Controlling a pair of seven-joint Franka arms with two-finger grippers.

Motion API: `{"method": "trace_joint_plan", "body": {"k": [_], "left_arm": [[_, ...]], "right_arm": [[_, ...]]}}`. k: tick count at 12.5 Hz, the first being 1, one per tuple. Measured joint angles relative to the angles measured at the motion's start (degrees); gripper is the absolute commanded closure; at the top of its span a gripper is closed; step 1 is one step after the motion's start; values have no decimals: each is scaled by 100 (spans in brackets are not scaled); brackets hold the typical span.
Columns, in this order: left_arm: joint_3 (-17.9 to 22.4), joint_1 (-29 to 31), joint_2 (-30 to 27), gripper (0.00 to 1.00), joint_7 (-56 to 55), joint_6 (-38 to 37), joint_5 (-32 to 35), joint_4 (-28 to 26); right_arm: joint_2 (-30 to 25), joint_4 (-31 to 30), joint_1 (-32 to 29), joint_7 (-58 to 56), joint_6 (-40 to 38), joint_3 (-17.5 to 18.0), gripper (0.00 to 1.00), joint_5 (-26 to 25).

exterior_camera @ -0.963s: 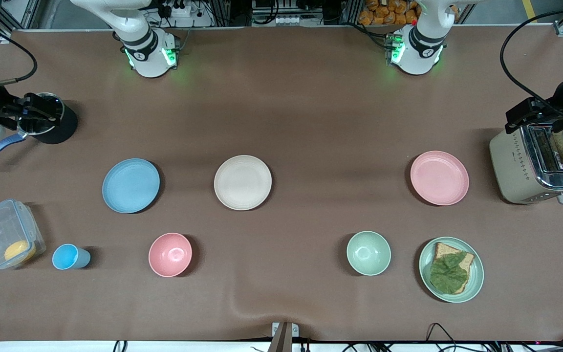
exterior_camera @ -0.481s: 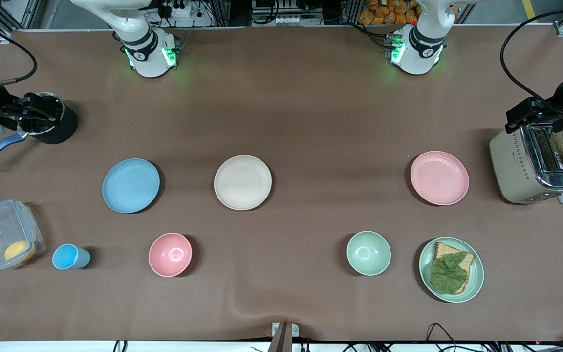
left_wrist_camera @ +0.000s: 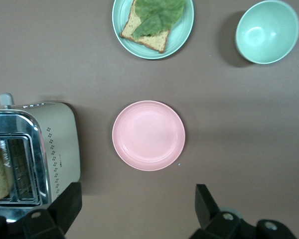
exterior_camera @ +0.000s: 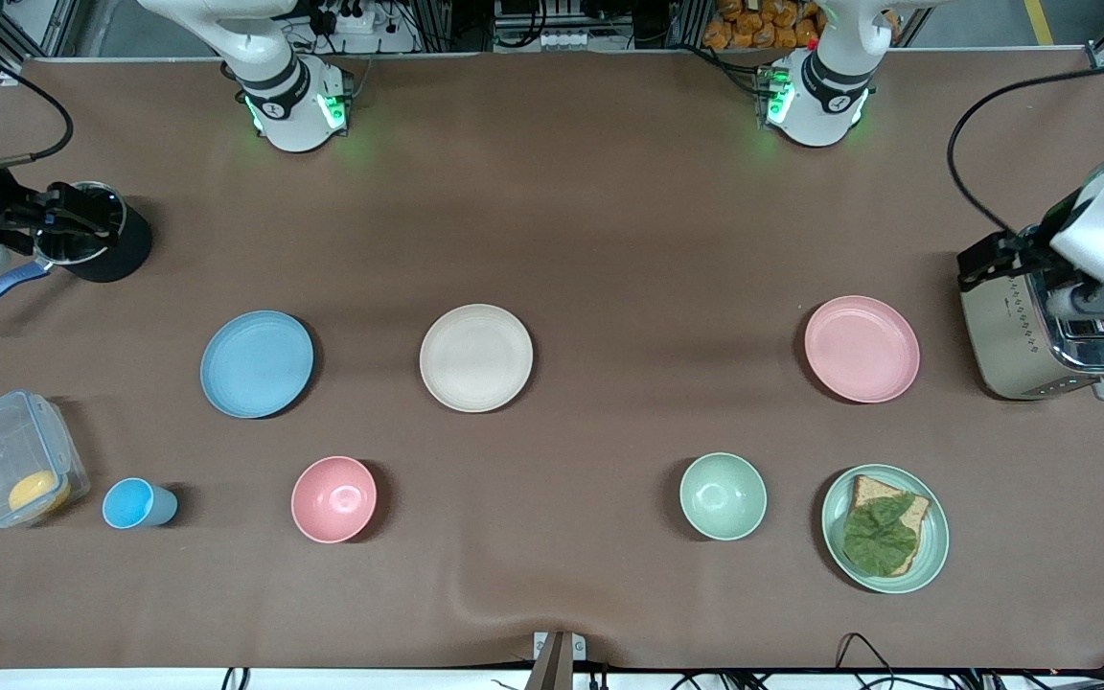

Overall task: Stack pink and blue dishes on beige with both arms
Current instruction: 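Move the left gripper over the rim of the pink plate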

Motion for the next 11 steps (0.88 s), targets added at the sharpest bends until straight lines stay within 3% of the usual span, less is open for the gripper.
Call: {"method": "trace_joint_plan", "body": {"k": [6, 11], "left_arm": [[12, 649, 295, 0, 261, 2191, 22, -1877], [14, 897, 1024, 0, 375, 3065, 289, -2396]], "right_arm": [[0, -5, -2, 0, -55, 1, 0, 0], [0, -10, -3, 0, -60, 0, 0, 0]]}}
